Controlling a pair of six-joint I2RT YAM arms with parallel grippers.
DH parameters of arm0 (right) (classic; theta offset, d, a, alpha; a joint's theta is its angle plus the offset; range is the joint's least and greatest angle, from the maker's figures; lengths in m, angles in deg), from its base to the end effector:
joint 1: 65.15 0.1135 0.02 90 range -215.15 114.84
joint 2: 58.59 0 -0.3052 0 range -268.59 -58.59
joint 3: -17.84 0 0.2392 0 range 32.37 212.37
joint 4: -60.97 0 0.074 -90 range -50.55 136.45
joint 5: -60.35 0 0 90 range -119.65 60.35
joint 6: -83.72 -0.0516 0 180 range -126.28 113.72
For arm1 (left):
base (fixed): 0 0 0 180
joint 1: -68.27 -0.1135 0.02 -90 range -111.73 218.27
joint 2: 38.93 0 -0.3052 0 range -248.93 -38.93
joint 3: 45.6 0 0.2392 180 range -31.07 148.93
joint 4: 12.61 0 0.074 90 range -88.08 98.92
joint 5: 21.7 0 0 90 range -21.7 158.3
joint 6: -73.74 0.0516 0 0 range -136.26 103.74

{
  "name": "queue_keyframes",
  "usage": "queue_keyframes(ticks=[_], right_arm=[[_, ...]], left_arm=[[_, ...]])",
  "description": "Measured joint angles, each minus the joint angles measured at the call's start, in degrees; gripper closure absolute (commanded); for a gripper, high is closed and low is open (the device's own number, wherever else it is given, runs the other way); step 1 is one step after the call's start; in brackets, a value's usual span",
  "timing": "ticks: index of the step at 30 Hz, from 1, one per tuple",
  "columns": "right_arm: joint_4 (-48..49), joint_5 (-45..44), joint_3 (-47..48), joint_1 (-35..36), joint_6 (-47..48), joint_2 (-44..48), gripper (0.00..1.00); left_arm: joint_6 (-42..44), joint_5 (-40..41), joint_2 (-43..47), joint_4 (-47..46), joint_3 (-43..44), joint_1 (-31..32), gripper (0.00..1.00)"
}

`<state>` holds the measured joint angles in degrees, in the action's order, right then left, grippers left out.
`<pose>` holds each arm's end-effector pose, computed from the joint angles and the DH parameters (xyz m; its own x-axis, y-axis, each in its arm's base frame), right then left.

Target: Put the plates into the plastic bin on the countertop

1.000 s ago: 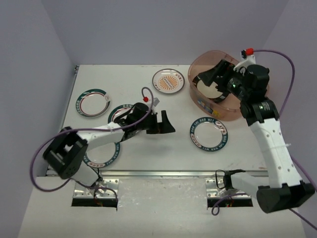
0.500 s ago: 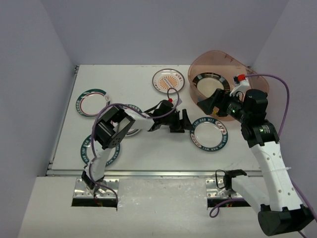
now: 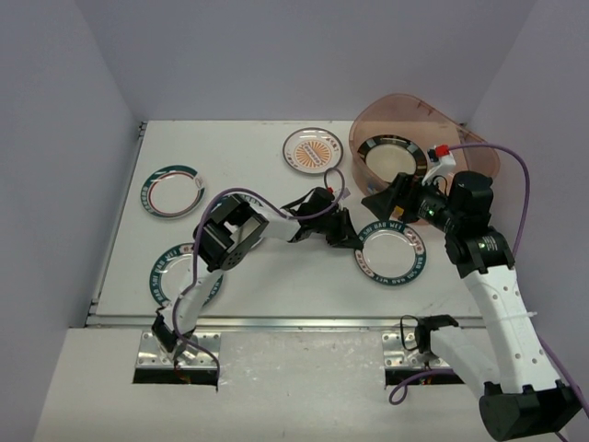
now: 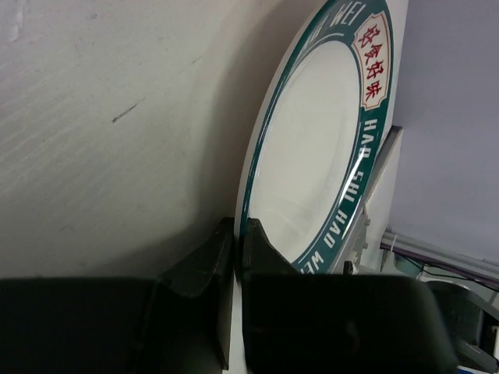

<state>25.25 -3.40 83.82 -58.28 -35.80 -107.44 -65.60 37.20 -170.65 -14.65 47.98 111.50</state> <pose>0.1579 0.0420 0.3754 -0.5334 0.3809 -0.7553 -0.2996 0.7500 0.5897 0.3510 -0.3665 0.1239 -0.9553 0.0065 -0.2956 0.2546 0.5264 -0.8112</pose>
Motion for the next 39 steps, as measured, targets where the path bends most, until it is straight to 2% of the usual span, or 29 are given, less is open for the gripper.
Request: queue_keyframes(ticks=[3, 8, 13, 15, 17, 21, 23, 24, 26, 27, 28, 29, 30, 32, 33, 34, 37, 39], right_arm=[[0.43, 0.25, -0.20, 0.00, 0.35, -0.69, 0.01], [1.34, 2.76, -0.43, 0.00, 1.26, -5.15, 0.01], [2.63, 7.48, -1.13, -0.05, 2.34, -10.98, 0.01], [5.31, 11.41, -2.27, -0.17, 2.06, -13.45, 0.01], [9.12, 16.79, -3.55, -0.20, 1.10, -16.80, 0.01], [15.51, 26.11, -5.07, 0.50, -0.73, -23.29, 0.01], [18.90, 29.51, -5.41, 1.24, -2.08, -26.22, 0.05], [20.21, 30.65, -5.54, 1.61, -2.62, -27.39, 0.11], [22.24, 32.22, -5.95, 2.15, -3.69, -28.81, 0.81], [23.27, 32.96, -6.23, 2.36, -4.27, -29.31, 0.94], [25.15, 33.81, -6.89, 2.38, -5.12, -29.43, 1.00], [26.66, 34.52, -7.45, 2.38, -6.18, -29.48, 1.00], [27.74, 34.84, -7.91, 2.38, -7.42, -29.45, 1.00], [28.90, 33.55, -8.68, 2.25, -8.66, -29.57, 1.00], [29.27, 33.19, -9.04, 2.14, -9.01, -29.60, 1.00], [29.59, 33.00, -9.33, 2.04, -9.51, -29.60, 1.00], [30.88, 32.47, -9.50, 1.95, -11.84, -29.36, 1.00], [31.47, 30.64, -9.50, 1.22, -14.12, -28.79, 1.00]], left_arm=[[0.34, 2.23, 3.72, -1.65, -5.55, -0.19, 1.00], [3.61, 5.38, 20.20, -0.92, -24.28, -3.72, 1.00], [7.48, 4.50, 41.89, 3.37, -38.57, -19.58, 1.00], [8.91, 5.83, 49.44, 5.07, -39.87, -25.76, 1.00], [9.85, 5.82, 55.66, 5.96, -40.24, -28.72, 1.00], [9.18, 0.69, 63.96, 5.03, -41.93, -28.95, 1.00], [7.76, -2.84, 65.84, 3.67, -43.61, -28.79, 1.00], [6.95, -4.62, 66.31, 2.90, -44.46, -28.71, 1.00], [5.15, -7.48, 66.42, 1.90, -45.71, -28.69, 1.00], [4.37, -8.61, 66.37, 1.70, -46.12, -28.69, 1.00], [3.84, -9.39, 66.30, 1.65, -46.22, -28.69, 1.00], [3.46, -9.92, 66.20, 1.49, -46.26, -28.68, 0.96], [3.29, -10.33, 66.07, 1.21, -46.25, -28.67, 0.76], [2.72, -11.91, 65.95, 0.24, -46.20, -28.68, 0.28], [2.39, -12.52, 65.94, -0.30, -46.11, -28.67, 0.09], [2.32, -12.96, 65.94, -0.57, -45.94, -28.66, 0.00], [3.68, -12.02, 66.22, 2.95, -44.24, -28.65, 0.00], [6.65, -8.90, 67.57, 9.20, -41.96, -28.65, 0.00]])
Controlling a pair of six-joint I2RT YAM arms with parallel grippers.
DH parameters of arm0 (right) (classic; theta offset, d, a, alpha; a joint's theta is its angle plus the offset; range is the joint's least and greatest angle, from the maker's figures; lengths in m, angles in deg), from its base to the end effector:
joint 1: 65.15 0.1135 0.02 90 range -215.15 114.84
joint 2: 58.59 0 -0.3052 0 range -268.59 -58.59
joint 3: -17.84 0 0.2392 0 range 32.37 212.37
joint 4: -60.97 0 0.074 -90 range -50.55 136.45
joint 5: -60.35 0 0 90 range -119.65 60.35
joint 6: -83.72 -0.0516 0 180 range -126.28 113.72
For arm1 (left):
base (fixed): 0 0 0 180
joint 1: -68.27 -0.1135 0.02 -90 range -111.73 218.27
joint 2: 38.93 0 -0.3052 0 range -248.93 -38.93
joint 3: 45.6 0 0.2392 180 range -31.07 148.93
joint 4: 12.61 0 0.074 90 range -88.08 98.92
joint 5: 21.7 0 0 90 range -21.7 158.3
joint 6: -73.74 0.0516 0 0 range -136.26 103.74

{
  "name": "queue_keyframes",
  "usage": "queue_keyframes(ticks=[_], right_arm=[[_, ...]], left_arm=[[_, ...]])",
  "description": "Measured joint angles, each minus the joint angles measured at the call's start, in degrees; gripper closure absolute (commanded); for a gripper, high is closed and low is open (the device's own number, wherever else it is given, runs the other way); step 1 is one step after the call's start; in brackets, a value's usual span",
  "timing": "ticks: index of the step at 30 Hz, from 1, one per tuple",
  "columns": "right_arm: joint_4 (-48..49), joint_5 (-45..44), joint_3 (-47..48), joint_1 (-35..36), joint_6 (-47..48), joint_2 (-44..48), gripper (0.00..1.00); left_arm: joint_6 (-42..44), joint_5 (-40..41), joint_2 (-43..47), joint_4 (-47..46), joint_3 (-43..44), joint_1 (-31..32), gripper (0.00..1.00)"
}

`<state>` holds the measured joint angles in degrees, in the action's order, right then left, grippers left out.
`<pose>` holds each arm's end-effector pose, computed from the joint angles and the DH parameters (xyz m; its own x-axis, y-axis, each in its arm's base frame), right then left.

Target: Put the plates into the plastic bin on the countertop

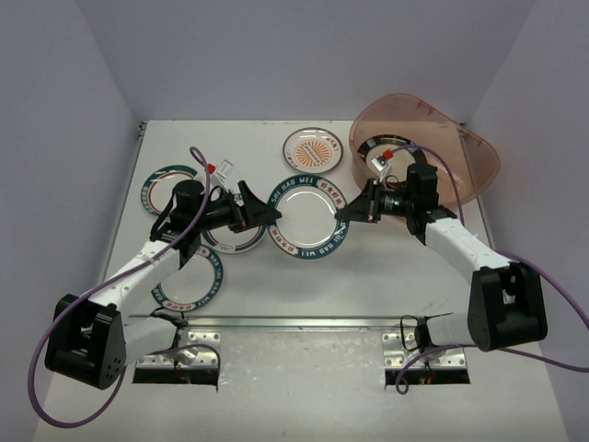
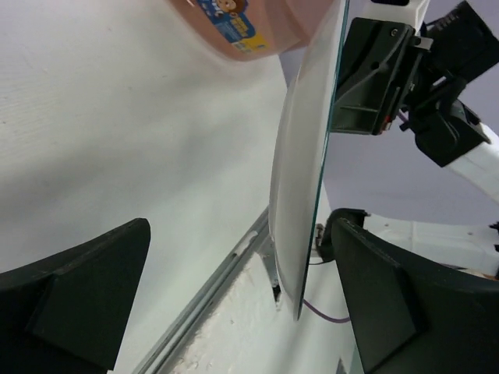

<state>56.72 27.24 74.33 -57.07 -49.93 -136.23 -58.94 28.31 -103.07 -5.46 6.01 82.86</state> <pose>0.2613 0.0808 0.2815 -0.8774 0.2563 -0.4056 -0.3045 0.3560 0.8835 0.2116 -0.0893 0.2980 -0.7674 -0.3369 -0.5455 0.3515 0.4905 -0.7974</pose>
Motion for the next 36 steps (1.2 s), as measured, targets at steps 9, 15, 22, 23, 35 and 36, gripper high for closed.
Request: queue_keyframes(ticks=[9, 15, 22, 23, 35, 36], right_arm=[[-0.36, -26.48, -0.01, -16.07, -19.32, 5.08, 1.00], [-0.90, -49.66, 0.00, -17.70, -36.43, 2.44, 1.00], [-2.85, -63.28, 6.42, -14.60, -45.78, -7.88, 1.00], [-3.45, -64.81, 9.11, -13.83, -45.86, -9.91, 1.00], [-11.12, -69.31, 23.01, -11.31, -42.50, -22.16, 0.46], [-11.44, -69.51, 23.14, -11.31, -42.40, -22.19, 0.31]], left_arm=[[16.19, 28.62, 15.22, 25.11, 13.75, 0.00, 0.00], [22.29, 34.40, 23.63, 28.48, 10.63, 0.00, 0.00], [24.06, 32.61, 19.99, 31.17, 6.01, 0.00, 0.00], [24.25, 32.16, 18.98, 31.35, 5.85, 0.00, 0.00], [24.62, 30.70, 23.28, 31.68, 5.20, 0.00, 0.00], [24.62, 30.70, 23.25, 31.67, 5.20, 0.00, 0.00]])
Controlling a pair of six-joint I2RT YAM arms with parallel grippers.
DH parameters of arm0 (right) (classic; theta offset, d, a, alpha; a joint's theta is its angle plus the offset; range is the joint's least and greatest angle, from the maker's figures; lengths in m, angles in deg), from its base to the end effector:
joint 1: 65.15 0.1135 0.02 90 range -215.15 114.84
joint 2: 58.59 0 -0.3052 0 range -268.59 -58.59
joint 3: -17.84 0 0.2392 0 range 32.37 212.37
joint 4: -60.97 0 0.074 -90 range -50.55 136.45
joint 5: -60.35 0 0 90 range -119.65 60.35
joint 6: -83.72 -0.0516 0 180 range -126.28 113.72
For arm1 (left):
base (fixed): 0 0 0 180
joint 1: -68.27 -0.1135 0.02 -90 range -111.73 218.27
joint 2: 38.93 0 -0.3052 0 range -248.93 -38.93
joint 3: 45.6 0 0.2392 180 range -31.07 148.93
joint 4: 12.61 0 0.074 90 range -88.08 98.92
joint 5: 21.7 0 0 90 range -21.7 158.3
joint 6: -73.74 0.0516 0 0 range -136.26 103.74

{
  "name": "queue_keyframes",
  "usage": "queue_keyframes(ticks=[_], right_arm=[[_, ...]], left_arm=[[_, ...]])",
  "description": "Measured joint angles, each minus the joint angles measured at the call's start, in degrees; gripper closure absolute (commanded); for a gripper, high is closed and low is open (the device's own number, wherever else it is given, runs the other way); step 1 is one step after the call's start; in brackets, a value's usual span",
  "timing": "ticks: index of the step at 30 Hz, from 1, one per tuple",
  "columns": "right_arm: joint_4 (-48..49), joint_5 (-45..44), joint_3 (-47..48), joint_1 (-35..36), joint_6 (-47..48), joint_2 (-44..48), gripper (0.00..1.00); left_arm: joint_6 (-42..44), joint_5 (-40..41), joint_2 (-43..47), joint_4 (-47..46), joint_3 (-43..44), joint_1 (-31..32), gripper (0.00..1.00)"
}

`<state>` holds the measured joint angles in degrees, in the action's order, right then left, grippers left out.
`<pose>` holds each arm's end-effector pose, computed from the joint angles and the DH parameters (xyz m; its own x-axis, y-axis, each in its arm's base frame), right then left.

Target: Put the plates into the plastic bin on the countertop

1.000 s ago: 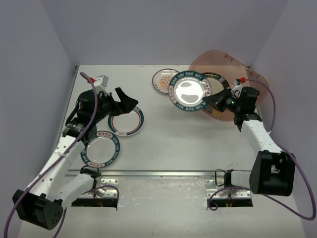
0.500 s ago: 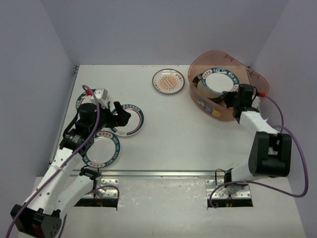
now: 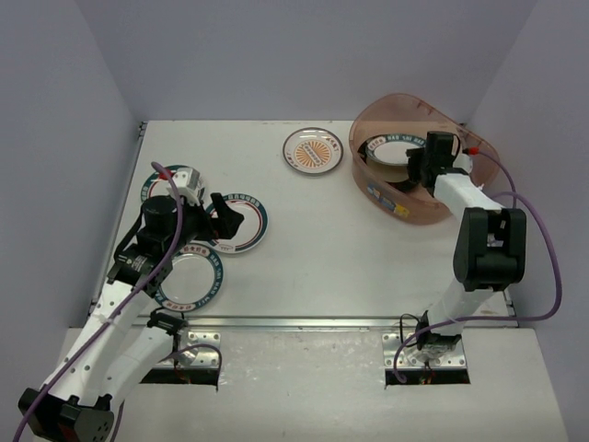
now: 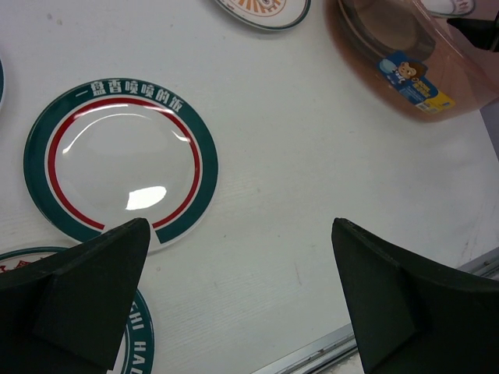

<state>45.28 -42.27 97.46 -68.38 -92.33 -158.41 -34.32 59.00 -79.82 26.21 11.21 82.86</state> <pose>0.3960 -0.0336 0.2587 0.1908 0.9643 -0.1836 0.5999 0.0335 0.7994 0.1279 -0.0419 0.3303 -0.4798 -0.1913 -0.8563 0.2566 0.9027 -0.3454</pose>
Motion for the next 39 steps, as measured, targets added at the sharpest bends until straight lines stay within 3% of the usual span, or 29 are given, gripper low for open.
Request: queue_keyframes(ticks=[2, 11, 17, 24, 27, 30, 34, 36, 39], right_arm=[[-2.11, -0.21, 1.08, -0.01, 1.36, -0.01, 0.01], [-13.96, 4.04, 11.98, -0.02, 4.90, -0.41, 0.01], [-25.34, 9.93, 22.65, -0.02, 5.33, -2.95, 0.01], [-25.79, 12.98, 17.07, 3.66, 14.56, 2.63, 0.01], [-24.60, 13.44, 13.78, 8.11, 22.35, 10.63, 0.01], [-18.63, 21.24, 8.34, 10.57, 31.60, 21.98, 0.01], [-7.81, 39.43, -1.95, 7.05, 37.65, 33.83, 0.01], [-6.25, 45.55, -5.91, 4.96, 37.68, 35.84, 0.01], [-6.16, 51.93, -10.38, 2.47, 38.45, 36.58, 0.01]], left_arm=[[-0.01, 0.00, -0.11, 0.01, 0.00, 0.00, 0.00], [-4.45, 1.68, -5.76, -0.03, 0.01, 0.00, 0.00], [-12.13, -3.41, -14.42, -5.91, -2.41, 0.00, 0.00], [-20.33, -7.99, -26.82, -17.72, 0.32, 0.00, 0.00], [-20.80, -8.60, -38.86, -20.56, 9.39, 0.00, 0.00], [-18.68, -7.73, -52.90, -19.36, 24.87, -0.04, 0.00], [-15.18, -7.27, -72.04, -16.25, 48.46, -0.58, 0.01], [-13.98, -6.87, -79.78, -15.87, 55.67, -0.79, 0.03], [-13.40, -9.26, -92.65, -7.40, 70.37, -1.85, 0.04]])
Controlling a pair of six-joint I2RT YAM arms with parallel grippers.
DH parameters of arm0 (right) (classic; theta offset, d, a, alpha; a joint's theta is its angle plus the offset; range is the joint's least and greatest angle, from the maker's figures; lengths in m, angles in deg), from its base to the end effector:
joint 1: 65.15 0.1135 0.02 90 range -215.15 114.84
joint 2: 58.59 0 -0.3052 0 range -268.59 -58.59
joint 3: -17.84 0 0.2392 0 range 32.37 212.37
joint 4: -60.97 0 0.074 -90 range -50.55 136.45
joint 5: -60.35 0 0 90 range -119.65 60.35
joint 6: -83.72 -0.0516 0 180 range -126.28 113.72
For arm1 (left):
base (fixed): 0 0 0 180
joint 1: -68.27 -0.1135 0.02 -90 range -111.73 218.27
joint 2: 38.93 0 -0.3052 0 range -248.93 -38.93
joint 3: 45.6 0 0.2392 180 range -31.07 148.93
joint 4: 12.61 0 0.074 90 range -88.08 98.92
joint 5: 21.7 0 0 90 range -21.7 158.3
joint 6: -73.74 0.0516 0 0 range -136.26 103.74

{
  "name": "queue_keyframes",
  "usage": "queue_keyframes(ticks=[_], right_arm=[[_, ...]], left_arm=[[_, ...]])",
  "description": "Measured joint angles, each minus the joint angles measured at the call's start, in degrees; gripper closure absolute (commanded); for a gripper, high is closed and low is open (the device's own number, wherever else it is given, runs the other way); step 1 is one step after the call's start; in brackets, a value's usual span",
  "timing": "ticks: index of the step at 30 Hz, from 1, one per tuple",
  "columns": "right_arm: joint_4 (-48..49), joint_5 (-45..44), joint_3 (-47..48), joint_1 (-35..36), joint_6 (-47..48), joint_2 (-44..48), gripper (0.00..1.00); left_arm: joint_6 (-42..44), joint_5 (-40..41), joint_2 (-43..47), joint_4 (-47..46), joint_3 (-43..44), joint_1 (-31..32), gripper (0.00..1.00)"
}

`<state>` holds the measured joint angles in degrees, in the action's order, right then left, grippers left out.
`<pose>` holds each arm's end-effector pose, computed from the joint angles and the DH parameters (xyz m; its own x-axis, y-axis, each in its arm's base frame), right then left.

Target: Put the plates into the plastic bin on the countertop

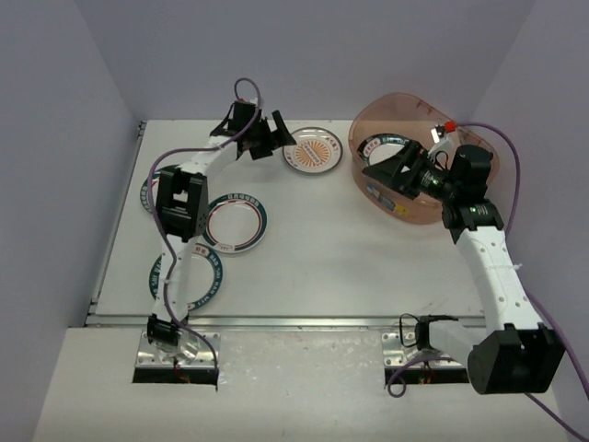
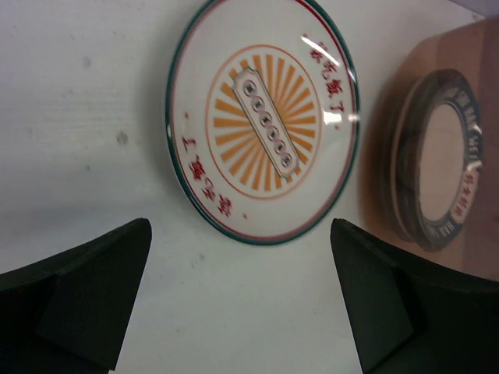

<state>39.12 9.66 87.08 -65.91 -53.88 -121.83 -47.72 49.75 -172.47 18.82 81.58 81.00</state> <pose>0.2305 0.0296 0.3799 -0.6266 0.5797 -0.5209 -0.2023 0.5245 0.8271 0.5476 -0.1405 0.2329 -0.7469 -0.3385 -0.5724 0.0754 0.8120 -0.5787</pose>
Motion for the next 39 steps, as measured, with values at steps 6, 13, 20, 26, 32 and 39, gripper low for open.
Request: queue_keyframes(ticks=[6, 13, 20, 26, 32, 39], right_arm=[[-5.63, 2.99, -3.84, -1.06, 3.00, 5.28, 0.01], [-5.59, 5.76, -3.87, -1.05, 3.89, 8.48, 0.01], [-5.16, 5.85, -5.14, -1.05, 3.25, 8.75, 0.01], [-5.16, 5.95, -6.45, -1.05, 2.45, 9.45, 0.01], [-4.96, 5.92, -7.15, -1.05, 2.77, 10.48, 0.01], [4.62, 10.13, -13.06, -1.58, -4.23, 9.64, 0.01]], left_arm=[[-0.11, -4.65, -13.52, 2.93, 13.07, -2.54, 0.06], [-4.51, -11.71, -19.17, -0.94, 18.49, -4.20, 0.28], [-12.09, -16.46, -23.26, -7.89, 20.08, -3.53, 0.51], [-17.43, -16.38, -25.54, -10.93, 20.62, -1.92, 0.93], [-19.39, -13.08, -19.11, -14.02, 8.30, -1.16, 1.00], [-14.21, -5.12, 12.01, -18.02, -29.49, -1.08, 1.00]])
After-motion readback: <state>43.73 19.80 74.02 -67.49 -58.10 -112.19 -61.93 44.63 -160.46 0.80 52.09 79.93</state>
